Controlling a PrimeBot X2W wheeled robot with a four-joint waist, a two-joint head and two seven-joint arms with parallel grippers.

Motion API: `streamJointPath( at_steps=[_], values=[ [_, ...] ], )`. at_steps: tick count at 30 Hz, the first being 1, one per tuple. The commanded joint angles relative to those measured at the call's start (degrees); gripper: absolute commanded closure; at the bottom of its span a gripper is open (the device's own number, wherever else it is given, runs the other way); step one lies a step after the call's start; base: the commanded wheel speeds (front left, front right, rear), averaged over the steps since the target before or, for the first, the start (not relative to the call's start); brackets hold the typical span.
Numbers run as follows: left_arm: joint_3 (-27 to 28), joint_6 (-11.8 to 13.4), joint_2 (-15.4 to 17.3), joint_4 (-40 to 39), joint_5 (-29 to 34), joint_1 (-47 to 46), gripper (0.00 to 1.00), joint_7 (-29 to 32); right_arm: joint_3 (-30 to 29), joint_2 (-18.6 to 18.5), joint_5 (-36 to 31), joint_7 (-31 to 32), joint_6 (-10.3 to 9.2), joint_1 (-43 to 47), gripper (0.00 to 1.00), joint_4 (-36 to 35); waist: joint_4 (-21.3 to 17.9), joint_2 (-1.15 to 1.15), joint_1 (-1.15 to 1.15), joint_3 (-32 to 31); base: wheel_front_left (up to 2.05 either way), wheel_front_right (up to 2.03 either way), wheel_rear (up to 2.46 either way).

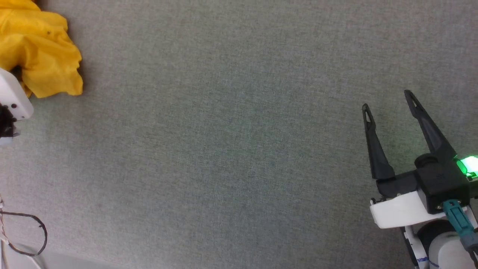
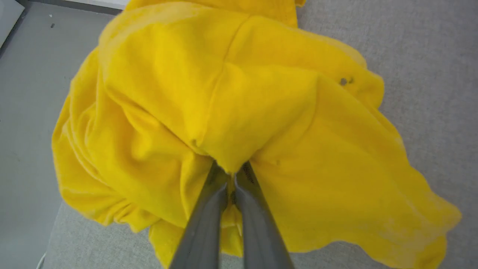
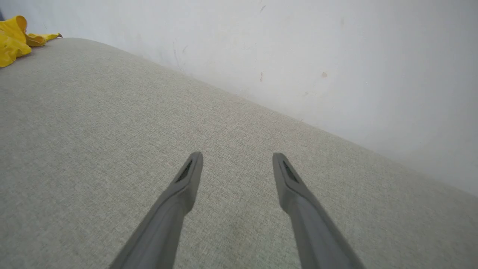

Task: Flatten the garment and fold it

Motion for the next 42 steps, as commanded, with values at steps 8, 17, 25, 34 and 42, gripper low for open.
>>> streamJointPath(
  at_steps=[8, 17, 25, 34, 42],
  values=[
    [-1.2, -0.9, 3.3, 0.3, 1.5, -4.3, 1.00, -4.5, -0.8, 0.0, 4.0, -3.4, -0.05, -0.2, 0.00, 3.3, -0.8, 0.00, 0.00, -6.2, 0.00, 0.00, 0.00],
    [-2.9, -1.3, 4.4, -6.5, 1.1, -9.6, 1.00, -3.5, -4.1, 0.0, 9.7, -8.4, -0.05, 1.0, 0.00, 9.7, -1.6, 0.00, 0.00, -14.7, 0.00, 0.00, 0.00],
    [-5.1, -1.2, 3.7, -15.6, 0.5, -13.8, 1.00, 1.9, -8.2, 0.0, 14.3, -13.3, -0.05, 3.1, 0.00, 16.6, -4.2, 0.00, 0.00, -23.4, 0.00, 0.00, 0.00],
    [-6.7, 1.0, -2.5, -27.3, -2.4, -16.9, 1.00, 8.3, -11.5, 0.0, 17.4, -16.0, -0.05, 5.4, 0.00, 20.8, -8.2, 0.00, 0.00, -29.9, 0.00, 0.00, 0.00],
    [-9.9, 4.3, -10.3, -38.1, -5.4, -15.2, 1.00, 13.1, -12.1, 0.0, 18.5, -17.0, -0.05, 6.1, 0.00, 22.7, -12.1, 0.00, 0.00, -32.6, 0.00, 0.00, 0.00]
  ],
)
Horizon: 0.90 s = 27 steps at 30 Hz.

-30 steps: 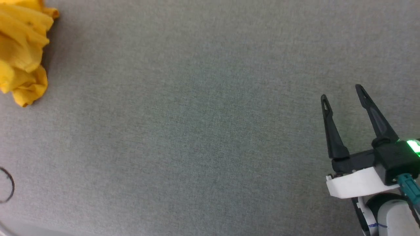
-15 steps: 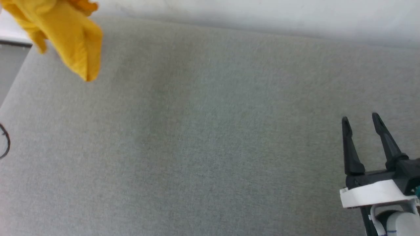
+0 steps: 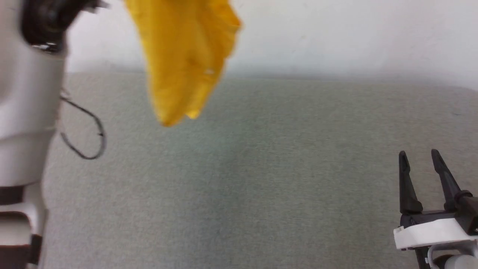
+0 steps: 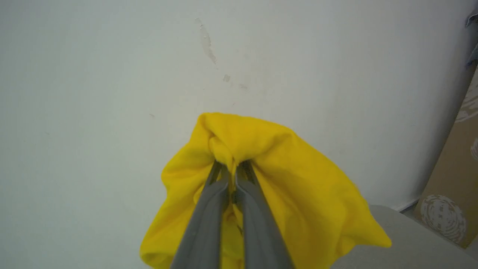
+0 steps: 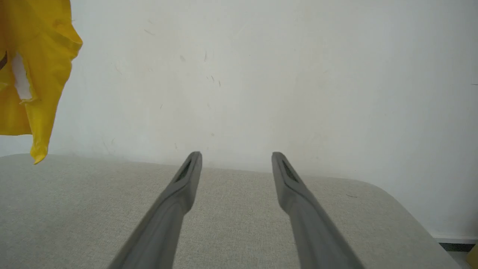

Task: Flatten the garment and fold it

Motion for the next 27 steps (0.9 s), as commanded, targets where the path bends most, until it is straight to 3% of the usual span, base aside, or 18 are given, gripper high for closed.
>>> streamJointPath(
  at_steps=[1, 10, 17, 22, 27],
  values=[
    [-0.7, 1.0, -1.9, -2.4, -1.4, 1.1, 1.00, 0.8, -0.3, 0.0, 0.4, -0.4, -0.05, 0.4, 0.00, 0.3, -3.5, 0.00, 0.01, -2.5, 0.00, 0.00, 0.00],
    [-6.5, 3.2, -9.0, -11.3, -3.4, 7.6, 1.00, 3.1, -1.3, 0.0, 0.4, -0.8, -0.05, -0.4, 0.00, 0.8, -7.9, 0.00, 0.01, -1.3, 0.00, 0.00, 0.00],
    [-12.5, 4.5, -11.0, -12.8, -2.2, 17.4, 1.00, 2.4, -1.3, 0.0, 0.6, -0.9, -0.05, -0.4, 0.00, 1.1, -9.8, 0.00, 0.01, -0.2, 0.00, 0.00, 0.00],
    [-16.4, 6.1, -11.3, -8.4, 0.3, 26.7, 1.00, -2.0, -0.6, 0.0, 1.0, -1.0, -0.05, -0.5, 0.00, 1.7, -10.8, 0.00, 0.01, 0.6, 0.00, 0.00, 0.00],
    [-18.6, 7.9, -11.3, 2.7, 1.5, 34.4, 1.00, -5.8, 0.7, 0.0, 1.3, -1.0, -0.05, -1.2, 0.00, 2.3, -11.8, 0.00, 0.01, 2.0, 0.00, 0.00, 0.00]
  ],
)
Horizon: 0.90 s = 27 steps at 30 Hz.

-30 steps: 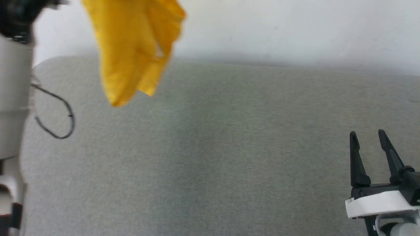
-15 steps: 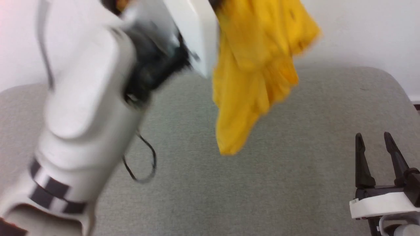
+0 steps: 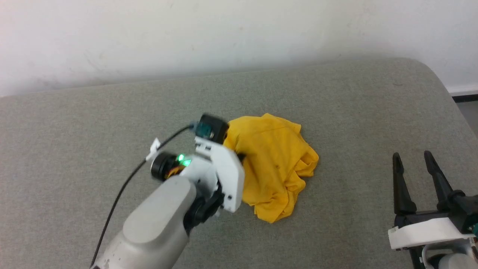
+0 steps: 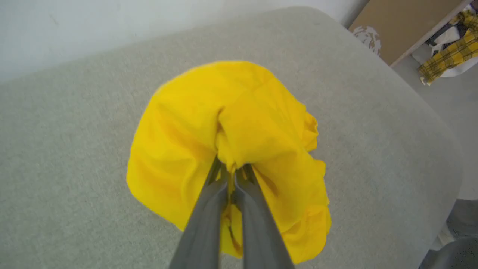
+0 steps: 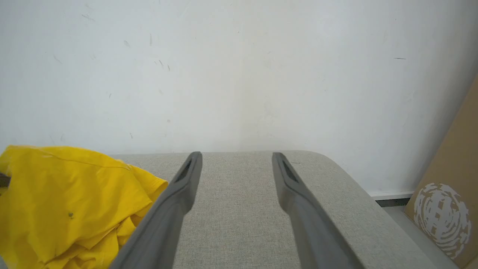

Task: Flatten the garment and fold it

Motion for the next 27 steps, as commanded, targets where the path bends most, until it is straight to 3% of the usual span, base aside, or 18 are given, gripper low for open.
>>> streamJointPath(
  at_steps=[1, 3, 5, 6, 11, 16, 27],
  values=[
    [-0.3, 0.4, 0.1, 2.3, 0.3, 1.4, 1.00, -1.0, 0.3, 0.1, 0.4, -0.4, -0.05, -0.9, 0.00, 0.2, -0.6, 0.00, 0.00, 0.9, 0.00, 0.00, 0.00],
    [-0.3, 0.6, -0.2, 6.4, 0.2, 2.7, 1.00, -2.6, 0.7, 0.1, 0.4, -0.4, -0.05, -1.2, 0.00, 0.4, -0.8, 0.00, 0.00, 1.4, 0.00, 0.00, 0.00],
    [-0.1, 0.7, -0.6, 9.6, 0.3, 3.1, 0.38, -4.4, 0.8, 0.1, 0.3, -0.4, -0.05, -1.3, 0.00, 0.5, -0.7, 0.00, 0.00, 1.9, 0.00, 0.00, 0.00],
    [0.2, 0.7, -0.9, 10.9, 0.1, 3.2, 0.00, -5.3, 0.7, 0.1, 0.3, -0.4, -0.05, -1.3, 0.00, 0.6, -0.5, 0.00, 0.00, 2.0, 0.00, 0.00, 0.00],
    [2.1, -1.1, -3.0, 13.1, -1.9, 3.0, 0.00, -10.3, -0.3, 0.1, 0.0, -0.4, -0.05, -1.2, 0.00, 0.7, 1.1, 0.00, 0.00, 1.9, 0.00, 0.00, 0.00],
    [5.8, -1.3, -3.0, 8.0, -3.1, 4.3, 0.00, -18.7, -0.8, 0.1, 0.0, -0.3, -0.05, -0.8, 0.00, 0.8, 2.6, 0.00, 0.00, 0.3, 0.00, 0.00, 0.00],
    [15.7, 6.9, 6.5, -15.7, 0.9, 21.4, 0.00, -36.9, -1.3, 0.1, 0.5, 0.0, -0.05, 2.6, 0.00, 0.0, 3.7, 0.00, 0.00, -2.8, 0.00, 0.00, 0.00]
  ],
)
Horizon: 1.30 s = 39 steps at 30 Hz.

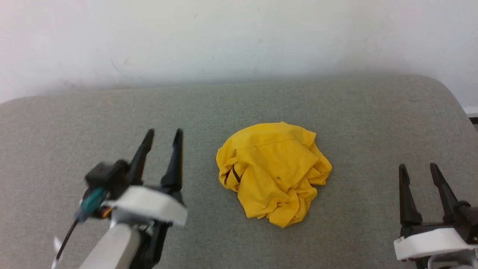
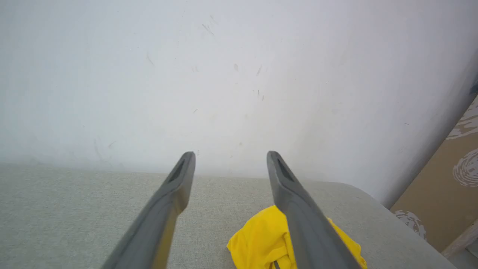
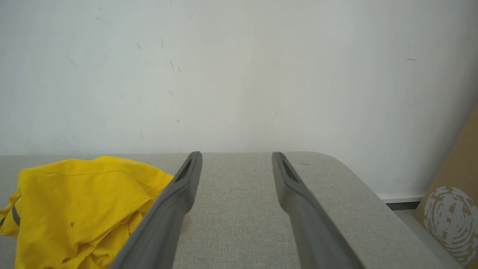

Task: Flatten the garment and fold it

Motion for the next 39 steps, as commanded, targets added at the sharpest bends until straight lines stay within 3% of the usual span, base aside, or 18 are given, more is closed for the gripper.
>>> streamJointPath(
  at_steps=[1, 5, 8, 14, 22, 26, 34, 35, 39],
  values=[
    [1.0, 0.7, 1.4, -3.1, 2.1, 3.4, 0.00, -1.5, -0.2, 0.1, 0.5, -0.2, -0.05, 1.2, 0.00, -0.3, 0.4, 0.00, 0.01, -0.5, 0.00, 0.00, 0.00],
    [6.8, 2.5, 2.8, -10.9, 10.0, 12.2, 0.00, -2.4, -0.2, 0.1, 0.9, -0.1, -0.05, 3.3, 0.00, -0.8, 0.7, 0.00, 0.01, -1.0, 0.00, 0.00, 0.00],
    [11.8, 2.9, 0.5, -15.1, 15.4, 19.6, 0.00, -2.5, 0.3, 0.1, 1.0, 0.0, -0.05, 4.2, 0.00, -0.7, 0.7, 0.00, 0.01, -1.1, 0.00, 0.00, 0.00],
    [16.6, 0.1, -6.4, -17.0, 21.8, 28.6, 0.00, -2.5, 1.0, 0.1, 2.0, 0.2, -0.05, 6.1, 0.00, 0.0, 1.7, 0.00, 0.01, -1.9, 0.00, 0.00, 0.00],
    [20.5, -6.2, -12.2, -16.2, 25.8, 28.3, 0.00, -2.5, 2.1, 0.1, 0.9, 2.2, -0.05, 2.3, 0.00, -1.5, 3.0, 0.00, 0.01, -1.2, 0.00, 0.00, 0.00],
    [22.1, -8.5, -13.7, -15.9, 27.1, 27.0, 0.00, -2.5, 2.7, 0.1, 0.0, 7.0, -0.05, -3.4, 0.00, -2.2, 3.3, 0.00, 0.01, 0.6, 0.00, 0.00, 0.00],
    [23.6, -12.7, -15.5, -14.2, 28.1, 24.0, 0.00, -2.5, 2.0, -0.3, -1.7, 25.2, -0.05, -13.6, 0.00, 2.5, 5.5, 0.00, 0.01, 4.9, 0.00, 0.00, 0.00],
    [23.6, -12.7, -15.5, -14.2, 28.1, 24.0, 0.00, -2.5, 2.0, -0.3, -1.7, 25.2, -0.05, -13.6, 0.00, 2.5, 5.5, 0.00, 0.01, 4.9, 0.00, 0.00, 0.00],
    [23.8, -14.2, -16.0, -13.0, 28.6, 22.5, 0.00, -2.5, 3.5, -3.1, -0.4, 32.9, -0.05, -15.4, 0.00, 6.1, 7.6, 0.00, 0.01, 6.0, 0.00, 0.00, 0.00]
  ],
)
